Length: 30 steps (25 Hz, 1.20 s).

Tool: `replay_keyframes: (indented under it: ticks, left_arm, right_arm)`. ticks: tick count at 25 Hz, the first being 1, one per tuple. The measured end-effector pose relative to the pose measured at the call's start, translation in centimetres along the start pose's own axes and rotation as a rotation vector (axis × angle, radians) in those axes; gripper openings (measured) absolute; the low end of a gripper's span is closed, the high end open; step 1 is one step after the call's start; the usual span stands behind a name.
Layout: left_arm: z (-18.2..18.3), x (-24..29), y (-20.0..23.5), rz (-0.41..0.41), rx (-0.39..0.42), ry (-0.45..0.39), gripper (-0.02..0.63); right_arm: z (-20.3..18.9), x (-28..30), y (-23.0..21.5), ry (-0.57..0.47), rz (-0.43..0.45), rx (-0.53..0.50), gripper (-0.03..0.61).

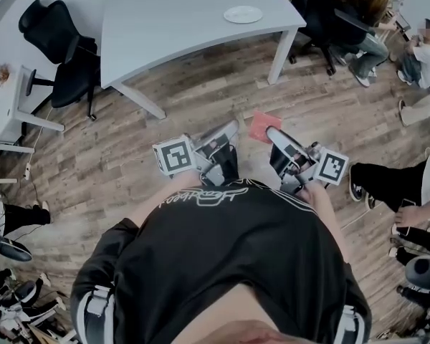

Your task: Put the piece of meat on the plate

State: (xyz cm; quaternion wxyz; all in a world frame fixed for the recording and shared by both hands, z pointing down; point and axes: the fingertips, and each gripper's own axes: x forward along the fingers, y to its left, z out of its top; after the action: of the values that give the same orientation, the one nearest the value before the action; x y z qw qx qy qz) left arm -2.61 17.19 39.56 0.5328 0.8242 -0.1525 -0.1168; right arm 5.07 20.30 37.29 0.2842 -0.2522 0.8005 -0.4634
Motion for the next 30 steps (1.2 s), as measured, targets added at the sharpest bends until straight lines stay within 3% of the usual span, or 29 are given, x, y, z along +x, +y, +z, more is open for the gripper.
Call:
replay_keyframes:
  ticks: [2,6,9,13,30]
  left_arm:
    - [0.8,0.5,0.6,0.0,0.014,0.004,0.008]
    - [3.7,1.5,1.7,0.025,0.224,0.03,0.008]
    - [6.1,2.6,2.7,0.04,0.295,0.042,0.008]
    - [10.0,4.5,4.2,0.05,0.326,0.052,0.008]
    - [26.4,12.2,11.2,0.016,0.298,0.073,0.008]
  right_arm:
    - [0.8,0.4,-0.7,-0.006,-0.011,0.005,0.078]
    - [2.7,2.0,-2.4,-0.015,-0.022,0.017,0.078]
    - [4.5,4.0,-3.9,-0.015,-0.024,0.026,0.077]
    - [7.0,7.0,-6.3,-0.012,-0.031,0.049,0.077]
    - [18.6,19.0,-15.1,-0.026,-0.15,0.075,0.077]
